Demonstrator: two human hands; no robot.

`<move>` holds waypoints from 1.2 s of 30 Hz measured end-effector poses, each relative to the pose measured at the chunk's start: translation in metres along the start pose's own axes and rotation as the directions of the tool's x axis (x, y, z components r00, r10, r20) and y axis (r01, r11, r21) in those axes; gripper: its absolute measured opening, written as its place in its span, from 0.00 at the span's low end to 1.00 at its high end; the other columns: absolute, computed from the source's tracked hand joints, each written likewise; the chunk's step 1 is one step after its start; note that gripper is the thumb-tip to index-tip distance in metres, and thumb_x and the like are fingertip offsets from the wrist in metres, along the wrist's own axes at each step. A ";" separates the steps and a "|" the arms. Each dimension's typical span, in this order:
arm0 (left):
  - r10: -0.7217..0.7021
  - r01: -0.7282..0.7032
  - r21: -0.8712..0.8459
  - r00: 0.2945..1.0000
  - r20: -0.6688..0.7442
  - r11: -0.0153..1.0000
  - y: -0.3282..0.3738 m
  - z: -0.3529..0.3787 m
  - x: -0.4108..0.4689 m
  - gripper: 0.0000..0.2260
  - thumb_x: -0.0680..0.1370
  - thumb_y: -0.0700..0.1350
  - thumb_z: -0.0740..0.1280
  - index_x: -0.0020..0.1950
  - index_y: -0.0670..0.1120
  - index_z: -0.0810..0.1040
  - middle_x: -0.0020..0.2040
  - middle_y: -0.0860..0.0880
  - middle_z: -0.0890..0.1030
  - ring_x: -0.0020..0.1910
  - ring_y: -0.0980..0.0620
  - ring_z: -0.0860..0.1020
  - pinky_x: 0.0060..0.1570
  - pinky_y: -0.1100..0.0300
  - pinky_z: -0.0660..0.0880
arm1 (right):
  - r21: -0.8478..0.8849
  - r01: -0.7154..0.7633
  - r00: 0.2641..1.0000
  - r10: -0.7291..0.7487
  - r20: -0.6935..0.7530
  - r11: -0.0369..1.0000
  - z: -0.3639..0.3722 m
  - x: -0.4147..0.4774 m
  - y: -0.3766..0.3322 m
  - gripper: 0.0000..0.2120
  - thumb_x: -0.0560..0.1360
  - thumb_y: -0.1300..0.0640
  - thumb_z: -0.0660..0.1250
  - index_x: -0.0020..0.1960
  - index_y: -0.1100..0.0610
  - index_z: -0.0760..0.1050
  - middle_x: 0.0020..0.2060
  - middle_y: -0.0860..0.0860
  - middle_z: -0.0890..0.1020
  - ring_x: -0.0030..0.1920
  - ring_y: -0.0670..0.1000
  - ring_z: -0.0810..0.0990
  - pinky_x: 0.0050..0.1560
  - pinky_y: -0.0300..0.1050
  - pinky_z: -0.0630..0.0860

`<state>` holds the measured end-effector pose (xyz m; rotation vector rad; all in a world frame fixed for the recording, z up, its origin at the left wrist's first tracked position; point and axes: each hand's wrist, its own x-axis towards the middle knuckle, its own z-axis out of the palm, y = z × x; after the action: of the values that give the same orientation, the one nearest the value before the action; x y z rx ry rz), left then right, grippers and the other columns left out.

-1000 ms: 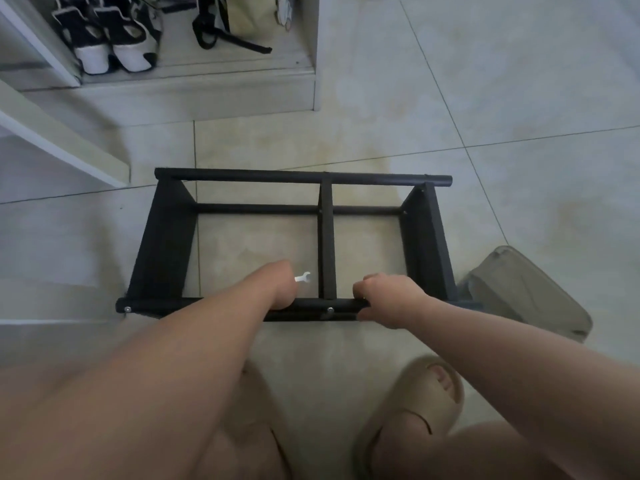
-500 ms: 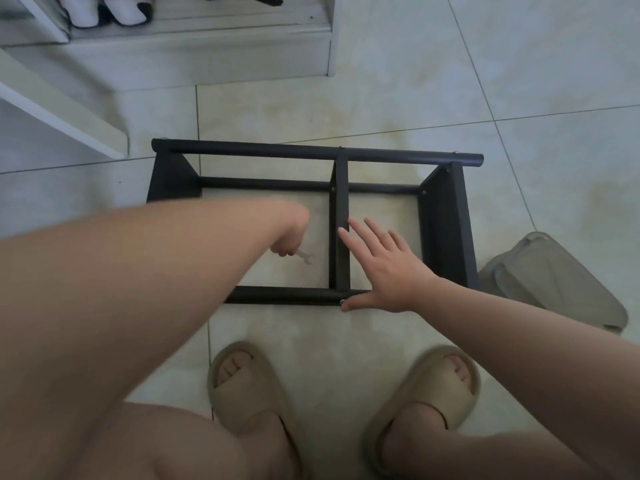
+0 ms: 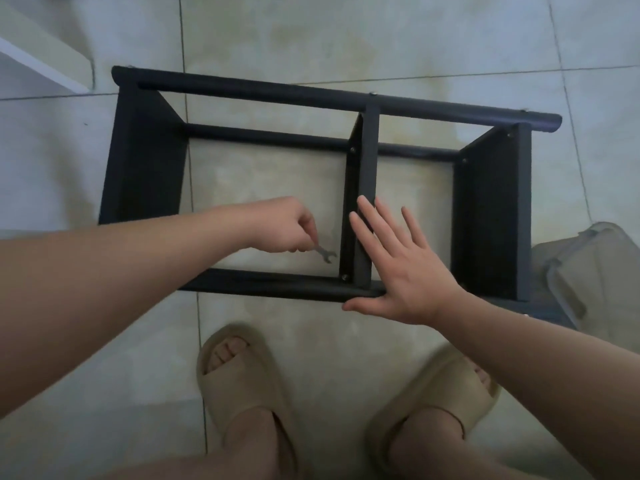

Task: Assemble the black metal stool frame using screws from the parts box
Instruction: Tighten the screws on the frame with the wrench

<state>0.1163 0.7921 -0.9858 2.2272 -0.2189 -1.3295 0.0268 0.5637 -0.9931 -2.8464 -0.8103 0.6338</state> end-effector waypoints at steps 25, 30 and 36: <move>0.023 0.042 -0.780 0.997 0.072 0.625 0.005 0.054 0.012 0.04 0.80 0.41 0.68 0.46 0.46 0.79 0.42 0.47 0.87 0.46 0.52 0.86 0.44 0.62 0.79 | 0.110 0.032 0.993 -0.018 -0.120 0.993 0.008 0.001 0.003 0.54 0.71 0.24 0.61 0.82 0.59 0.51 0.82 0.56 0.48 0.82 0.58 0.44 0.78 0.67 0.49; 0.000 0.069 -0.813 0.996 0.085 0.579 0.007 0.051 0.013 0.03 0.79 0.41 0.69 0.47 0.45 0.81 0.39 0.50 0.85 0.42 0.55 0.84 0.39 0.64 0.78 | 0.109 0.031 0.991 -0.017 -0.131 0.994 0.008 0.001 0.003 0.54 0.71 0.25 0.62 0.82 0.59 0.52 0.82 0.56 0.49 0.82 0.58 0.45 0.78 0.67 0.50; 0.022 0.022 -0.764 0.999 0.047 0.645 0.003 0.051 0.014 0.02 0.79 0.40 0.70 0.47 0.44 0.82 0.37 0.50 0.85 0.40 0.57 0.84 0.39 0.67 0.78 | 0.108 0.032 0.992 -0.018 -0.129 0.994 0.008 0.001 0.003 0.54 0.71 0.24 0.61 0.82 0.59 0.52 0.82 0.56 0.48 0.82 0.58 0.44 0.78 0.67 0.50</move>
<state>0.0803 0.7657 -1.0140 1.4517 0.2966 -1.1695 0.0259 0.5616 -1.0019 -2.7397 -0.7643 0.4719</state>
